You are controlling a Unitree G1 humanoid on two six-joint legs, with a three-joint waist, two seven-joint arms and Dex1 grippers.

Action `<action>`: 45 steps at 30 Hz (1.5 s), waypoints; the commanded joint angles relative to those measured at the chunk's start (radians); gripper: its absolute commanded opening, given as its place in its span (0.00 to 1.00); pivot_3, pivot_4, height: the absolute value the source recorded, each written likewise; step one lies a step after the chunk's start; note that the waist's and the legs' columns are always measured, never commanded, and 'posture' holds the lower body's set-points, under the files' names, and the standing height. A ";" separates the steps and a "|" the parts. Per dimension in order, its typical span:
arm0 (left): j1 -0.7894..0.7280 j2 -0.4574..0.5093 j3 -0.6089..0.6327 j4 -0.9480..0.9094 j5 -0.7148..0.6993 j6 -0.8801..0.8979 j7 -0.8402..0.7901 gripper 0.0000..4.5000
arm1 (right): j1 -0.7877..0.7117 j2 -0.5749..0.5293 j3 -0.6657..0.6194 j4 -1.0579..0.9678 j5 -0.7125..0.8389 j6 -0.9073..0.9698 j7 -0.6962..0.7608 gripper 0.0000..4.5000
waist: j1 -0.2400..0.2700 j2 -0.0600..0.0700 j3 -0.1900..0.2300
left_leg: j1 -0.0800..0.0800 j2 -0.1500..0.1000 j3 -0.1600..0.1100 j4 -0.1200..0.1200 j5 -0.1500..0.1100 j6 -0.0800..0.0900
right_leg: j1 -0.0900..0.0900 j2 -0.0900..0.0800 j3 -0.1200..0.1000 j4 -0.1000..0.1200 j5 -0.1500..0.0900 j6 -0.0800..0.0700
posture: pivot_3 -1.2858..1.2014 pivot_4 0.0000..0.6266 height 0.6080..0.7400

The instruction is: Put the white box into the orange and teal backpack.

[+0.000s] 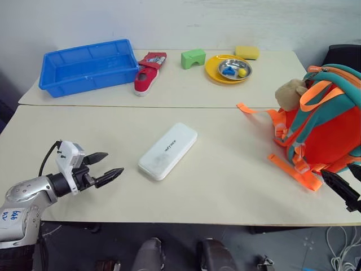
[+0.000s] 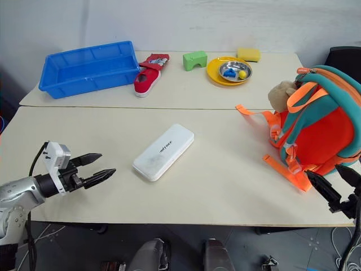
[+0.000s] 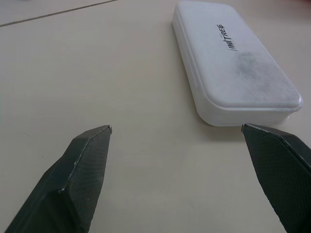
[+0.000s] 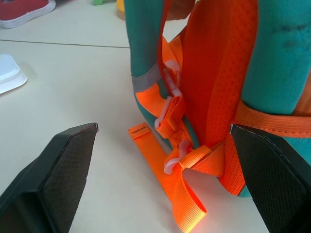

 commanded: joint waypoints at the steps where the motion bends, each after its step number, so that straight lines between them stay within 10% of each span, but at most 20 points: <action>1: 0.014 0.003 0.031 -0.041 -0.024 -0.021 0.000 1.00 | 0.009 -0.017 -0.005 -0.009 0.007 -0.009 0.007 0.99 | 0.000 0.000 0.000 | 0.000 0.000 0.000 0.000 0.000 0.000 | 0.000 0.000 0.000 0.000 0.000 0.000 | 0.52 0.24 1.00; 20: 0.066 0.046 0.003 -0.158 -0.076 0.082 -0.025 0.96 | -0.045 -0.100 0.124 -0.127 0.008 0.041 -0.027 1.00 | -0.004 0.000 0.000 | 0.001 0.000 0.000 0.000 0.000 0.000 | 0.000 0.000 0.000 0.000 0.000 0.000 | 0.52 0.24 1.00; 28: 0.086 0.087 -0.119 -0.195 0.012 0.002 -0.062 0.45 | -0.326 -0.187 0.456 -0.170 -0.013 0.097 -0.044 0.47 | -0.002 0.000 0.000 | 0.001 0.000 0.000 0.000 0.000 0.000 | 0.000 0.000 0.000 0.001 0.000 0.000 | 0.52 0.24 1.00; 34: 0.022 0.054 -0.175 -0.178 0.022 -0.026 -0.047 0.03 | -0.621 -0.056 0.745 -0.073 -0.098 0.097 -0.112 0.00 | 0.000 0.000 0.000 | -0.001 0.000 0.000 0.001 0.000 0.000 | -0.002 0.000 -0.001 0.001 0.000 0.000 | 0.52 0.24 1.00; 45: 0.055 0.000 -0.251 -0.188 0.066 0.068 0.078 0.01 | -1.014 0.231 1.016 0.518 -0.409 -0.067 -0.129 0.00 | -0.011 0.000 0.000 | -0.003 0.000 0.001 0.004 0.000 0.000 | -0.004 0.000 -0.001 0.005 0.000 0.000 | 0.52 0.24 1.00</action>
